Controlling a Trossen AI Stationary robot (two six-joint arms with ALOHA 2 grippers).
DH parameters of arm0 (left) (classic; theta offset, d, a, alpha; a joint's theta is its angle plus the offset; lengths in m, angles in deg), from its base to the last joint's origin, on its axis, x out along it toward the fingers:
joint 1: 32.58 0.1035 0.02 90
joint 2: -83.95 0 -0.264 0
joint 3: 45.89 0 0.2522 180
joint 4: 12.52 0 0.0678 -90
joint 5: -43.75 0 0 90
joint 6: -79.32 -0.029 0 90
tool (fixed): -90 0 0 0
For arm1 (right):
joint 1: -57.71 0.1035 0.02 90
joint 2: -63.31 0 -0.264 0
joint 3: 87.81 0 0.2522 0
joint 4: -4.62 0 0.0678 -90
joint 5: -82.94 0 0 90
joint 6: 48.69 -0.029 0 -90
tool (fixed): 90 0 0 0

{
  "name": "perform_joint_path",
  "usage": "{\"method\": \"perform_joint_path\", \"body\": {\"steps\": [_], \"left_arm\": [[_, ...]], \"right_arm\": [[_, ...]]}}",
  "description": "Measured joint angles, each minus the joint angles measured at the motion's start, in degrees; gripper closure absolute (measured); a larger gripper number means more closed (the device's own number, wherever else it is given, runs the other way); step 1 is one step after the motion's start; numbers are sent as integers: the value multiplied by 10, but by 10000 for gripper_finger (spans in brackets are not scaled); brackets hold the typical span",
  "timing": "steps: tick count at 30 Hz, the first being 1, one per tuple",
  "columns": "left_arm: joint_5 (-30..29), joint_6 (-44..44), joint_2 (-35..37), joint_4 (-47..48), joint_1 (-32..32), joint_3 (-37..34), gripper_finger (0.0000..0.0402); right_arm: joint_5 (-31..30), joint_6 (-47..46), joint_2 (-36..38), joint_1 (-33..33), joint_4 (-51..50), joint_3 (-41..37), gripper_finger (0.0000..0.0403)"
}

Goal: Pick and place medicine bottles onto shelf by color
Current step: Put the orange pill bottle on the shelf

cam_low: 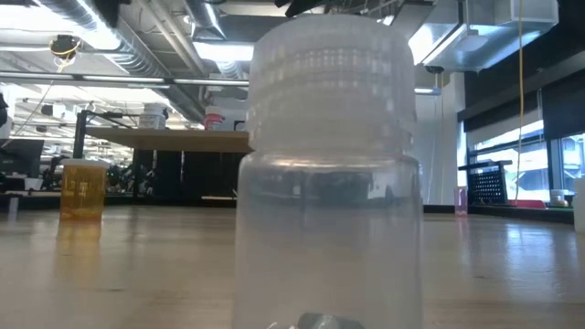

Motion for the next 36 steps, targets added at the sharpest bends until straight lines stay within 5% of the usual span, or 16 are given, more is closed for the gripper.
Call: {"method": "perform_joint_path", "body": {"steps": [9,26,36], "left_arm": [[15,115,2,-37,-91,-72,125],[23,92,24,-142,-130,-186,121],[29,89,49,-175,-130,-261,31]], "right_arm": [[0,-1,0,0,0,0,150],[0,-1,0,0,0,0,150],[0,-1,0,0,0,0,150]]}}
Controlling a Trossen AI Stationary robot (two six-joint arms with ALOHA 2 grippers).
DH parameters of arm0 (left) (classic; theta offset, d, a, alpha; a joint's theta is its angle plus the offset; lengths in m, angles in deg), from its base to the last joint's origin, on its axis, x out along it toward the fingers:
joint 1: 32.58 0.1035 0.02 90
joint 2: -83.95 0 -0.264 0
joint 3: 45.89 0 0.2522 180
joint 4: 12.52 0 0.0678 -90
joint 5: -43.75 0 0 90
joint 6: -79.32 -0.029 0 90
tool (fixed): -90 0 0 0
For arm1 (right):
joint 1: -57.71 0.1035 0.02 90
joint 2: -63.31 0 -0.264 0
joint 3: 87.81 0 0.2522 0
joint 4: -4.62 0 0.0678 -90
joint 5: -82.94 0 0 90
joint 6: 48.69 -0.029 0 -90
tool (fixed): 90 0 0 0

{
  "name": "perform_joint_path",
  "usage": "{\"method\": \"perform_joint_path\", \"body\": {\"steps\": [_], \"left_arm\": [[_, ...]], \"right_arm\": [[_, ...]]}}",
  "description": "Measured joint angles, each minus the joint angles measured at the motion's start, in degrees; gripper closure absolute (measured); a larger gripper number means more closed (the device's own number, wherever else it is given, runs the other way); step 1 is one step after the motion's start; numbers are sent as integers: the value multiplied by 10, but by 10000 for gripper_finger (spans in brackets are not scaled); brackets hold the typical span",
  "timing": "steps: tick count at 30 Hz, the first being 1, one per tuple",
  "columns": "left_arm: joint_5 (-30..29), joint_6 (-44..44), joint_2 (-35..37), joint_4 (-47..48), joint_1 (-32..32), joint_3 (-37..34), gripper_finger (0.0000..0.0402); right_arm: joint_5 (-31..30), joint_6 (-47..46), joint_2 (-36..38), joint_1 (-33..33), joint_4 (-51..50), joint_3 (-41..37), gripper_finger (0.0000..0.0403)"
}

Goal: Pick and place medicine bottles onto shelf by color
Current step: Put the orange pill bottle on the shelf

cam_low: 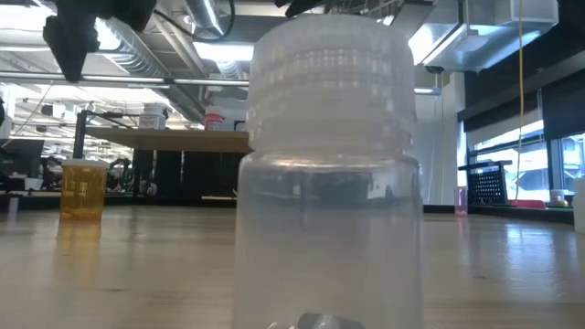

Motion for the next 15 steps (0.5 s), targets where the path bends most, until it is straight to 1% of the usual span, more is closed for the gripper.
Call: {"method": "perform_joint_path", "body": {"steps": [4,10,15], "left_arm": [[-1,-4,-1,-3,0,-8,21],[-40,-1,-2,-6,0,-9,20],[-45,-1,-7,-12,0,-9,20]], "right_arm": [[0,1,0,0,0,0,150],[0,1,0,0,0,0,150],[0,1,0,0,0,0,150]]}}
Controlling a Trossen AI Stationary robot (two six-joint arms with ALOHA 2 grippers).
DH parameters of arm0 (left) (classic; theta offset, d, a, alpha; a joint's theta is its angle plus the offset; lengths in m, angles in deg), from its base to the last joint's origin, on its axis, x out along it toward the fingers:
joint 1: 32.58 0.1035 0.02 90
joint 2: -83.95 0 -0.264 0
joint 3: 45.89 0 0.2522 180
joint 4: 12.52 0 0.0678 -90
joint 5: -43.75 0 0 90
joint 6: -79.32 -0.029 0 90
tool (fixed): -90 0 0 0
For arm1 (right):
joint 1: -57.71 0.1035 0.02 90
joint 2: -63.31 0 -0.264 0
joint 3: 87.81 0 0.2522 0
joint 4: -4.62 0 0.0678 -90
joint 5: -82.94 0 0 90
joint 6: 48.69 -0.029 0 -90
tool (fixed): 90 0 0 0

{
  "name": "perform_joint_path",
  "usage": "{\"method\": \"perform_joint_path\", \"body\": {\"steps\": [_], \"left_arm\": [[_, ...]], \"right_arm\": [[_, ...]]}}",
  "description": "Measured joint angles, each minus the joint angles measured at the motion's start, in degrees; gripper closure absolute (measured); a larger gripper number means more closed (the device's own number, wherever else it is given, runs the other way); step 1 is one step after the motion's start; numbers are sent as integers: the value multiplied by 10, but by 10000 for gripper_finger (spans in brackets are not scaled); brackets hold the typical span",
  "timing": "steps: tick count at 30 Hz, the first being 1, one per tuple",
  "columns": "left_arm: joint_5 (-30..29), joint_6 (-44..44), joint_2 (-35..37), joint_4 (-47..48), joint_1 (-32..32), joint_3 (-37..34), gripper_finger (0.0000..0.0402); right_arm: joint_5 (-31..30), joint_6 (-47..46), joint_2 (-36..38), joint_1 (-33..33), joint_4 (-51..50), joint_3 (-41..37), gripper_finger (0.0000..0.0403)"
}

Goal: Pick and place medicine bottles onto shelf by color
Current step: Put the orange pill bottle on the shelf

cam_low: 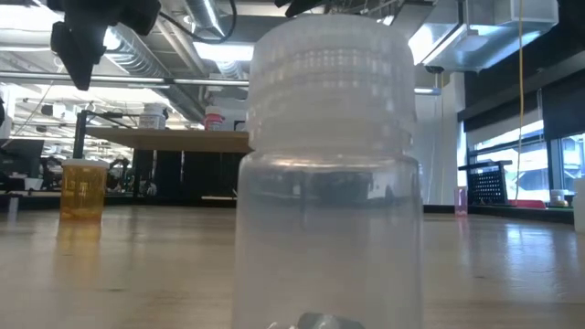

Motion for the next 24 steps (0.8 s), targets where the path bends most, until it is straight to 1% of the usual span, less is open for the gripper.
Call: {"method": "perform_joint_path", "body": {"steps": [19,21,24], "left_arm": [[-25,-48,-78,-12,0,0,20],[-35,-53,-87,-14,0,0,20],[-56,-47,-82,-15,-3,0,21]], "right_arm": [[0,-1,0,0,5,0,150],[0,0,0,0,5,0,150],[0,-1,0,0,10,0,150]]}}
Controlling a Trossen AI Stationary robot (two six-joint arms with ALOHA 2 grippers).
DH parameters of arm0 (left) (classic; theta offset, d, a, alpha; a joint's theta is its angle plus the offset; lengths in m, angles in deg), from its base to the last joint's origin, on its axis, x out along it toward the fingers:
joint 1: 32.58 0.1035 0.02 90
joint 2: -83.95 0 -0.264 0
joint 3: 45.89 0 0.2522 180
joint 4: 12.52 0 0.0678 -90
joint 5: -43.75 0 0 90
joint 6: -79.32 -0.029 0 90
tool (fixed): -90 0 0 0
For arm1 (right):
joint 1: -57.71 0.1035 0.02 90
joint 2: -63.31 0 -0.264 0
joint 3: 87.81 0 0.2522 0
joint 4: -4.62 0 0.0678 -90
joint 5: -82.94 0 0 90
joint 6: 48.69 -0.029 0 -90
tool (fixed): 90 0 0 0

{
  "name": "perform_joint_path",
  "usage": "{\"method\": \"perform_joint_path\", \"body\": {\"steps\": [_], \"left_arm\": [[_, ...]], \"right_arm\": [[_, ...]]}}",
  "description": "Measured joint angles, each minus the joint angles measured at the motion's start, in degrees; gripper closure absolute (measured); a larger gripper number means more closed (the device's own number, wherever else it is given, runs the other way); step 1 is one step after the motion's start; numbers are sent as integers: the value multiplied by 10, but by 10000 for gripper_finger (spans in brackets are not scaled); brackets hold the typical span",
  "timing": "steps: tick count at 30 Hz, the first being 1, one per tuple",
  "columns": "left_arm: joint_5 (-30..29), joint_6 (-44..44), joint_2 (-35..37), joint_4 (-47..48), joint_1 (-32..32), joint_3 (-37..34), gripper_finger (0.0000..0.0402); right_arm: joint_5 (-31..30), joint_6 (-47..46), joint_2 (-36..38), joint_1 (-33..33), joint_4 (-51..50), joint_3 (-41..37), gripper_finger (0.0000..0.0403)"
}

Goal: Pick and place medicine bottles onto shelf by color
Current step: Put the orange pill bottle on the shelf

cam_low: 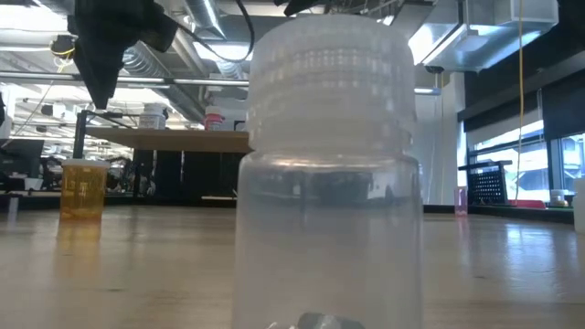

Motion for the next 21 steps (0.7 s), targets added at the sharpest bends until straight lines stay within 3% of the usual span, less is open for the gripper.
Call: {"method": "perform_joint_path", "body": {"steps": [18,21], "left_arm": [[-16,-1,7,17,0,0,23],[-24,-1,7,17,0,0,22]], "right_arm": [[6,-28,0,0,10,0,150],[50,-36,0,0,20,0,150]]}}
